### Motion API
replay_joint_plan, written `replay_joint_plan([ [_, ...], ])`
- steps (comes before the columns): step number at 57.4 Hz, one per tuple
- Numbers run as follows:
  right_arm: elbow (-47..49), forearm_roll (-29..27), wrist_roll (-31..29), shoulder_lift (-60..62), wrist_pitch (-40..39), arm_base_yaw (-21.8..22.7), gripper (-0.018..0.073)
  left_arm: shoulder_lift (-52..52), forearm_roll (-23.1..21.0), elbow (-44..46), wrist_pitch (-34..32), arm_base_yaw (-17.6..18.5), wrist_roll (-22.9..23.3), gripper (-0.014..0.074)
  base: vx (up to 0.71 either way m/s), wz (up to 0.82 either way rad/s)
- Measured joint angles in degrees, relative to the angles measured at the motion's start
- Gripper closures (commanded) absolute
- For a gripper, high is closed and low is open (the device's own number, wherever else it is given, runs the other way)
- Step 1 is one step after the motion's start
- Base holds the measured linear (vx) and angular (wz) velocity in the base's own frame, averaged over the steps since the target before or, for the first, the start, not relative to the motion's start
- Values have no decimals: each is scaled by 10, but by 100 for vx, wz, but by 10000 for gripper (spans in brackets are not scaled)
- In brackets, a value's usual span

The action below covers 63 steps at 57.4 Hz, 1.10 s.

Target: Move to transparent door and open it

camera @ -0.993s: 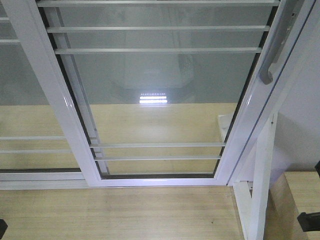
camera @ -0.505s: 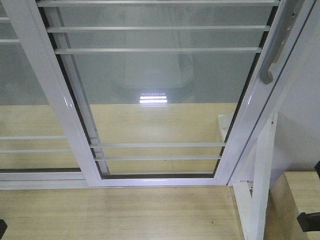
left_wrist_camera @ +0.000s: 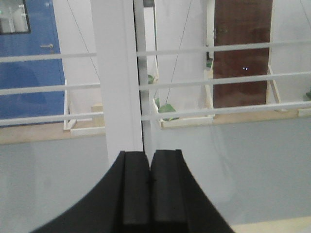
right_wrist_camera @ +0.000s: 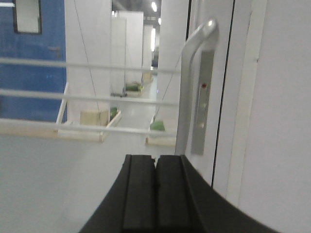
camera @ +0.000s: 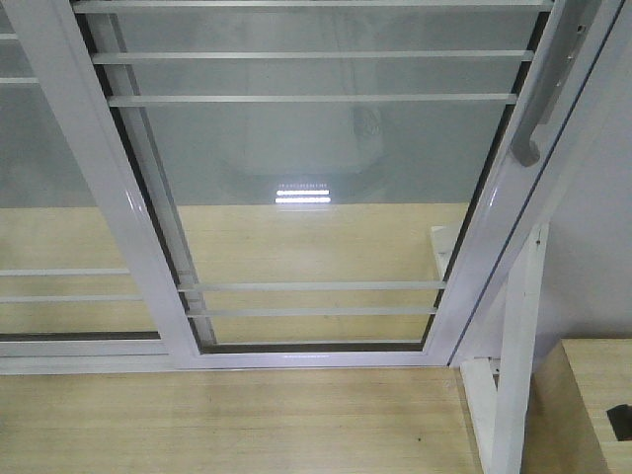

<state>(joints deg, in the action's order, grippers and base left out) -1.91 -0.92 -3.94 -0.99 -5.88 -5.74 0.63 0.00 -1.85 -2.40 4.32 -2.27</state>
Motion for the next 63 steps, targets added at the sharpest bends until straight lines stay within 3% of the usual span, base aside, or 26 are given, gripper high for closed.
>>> replay_joint_plan([
  [6,1,-1,-20,-5,-32,0,564,-1,-9,0,-22,0,0,594,0,0],
  [19,100,-28,-71,-140,4,0,564,-91,-45,16,-75,0,-1,594,0,0],
  [45,430,-31,-83,-602,-48,0,564,-559,-46,311,-190,0,-5,594,0,0],
  [57,483,-28,-83,-733,-111,0,564,-739,-44,430,-235,0,-4,594,0,0],
  [63,483,-28,-83,-767,-142,0,564,-782,-44,453,-248,0,-4,594,0,0],
])
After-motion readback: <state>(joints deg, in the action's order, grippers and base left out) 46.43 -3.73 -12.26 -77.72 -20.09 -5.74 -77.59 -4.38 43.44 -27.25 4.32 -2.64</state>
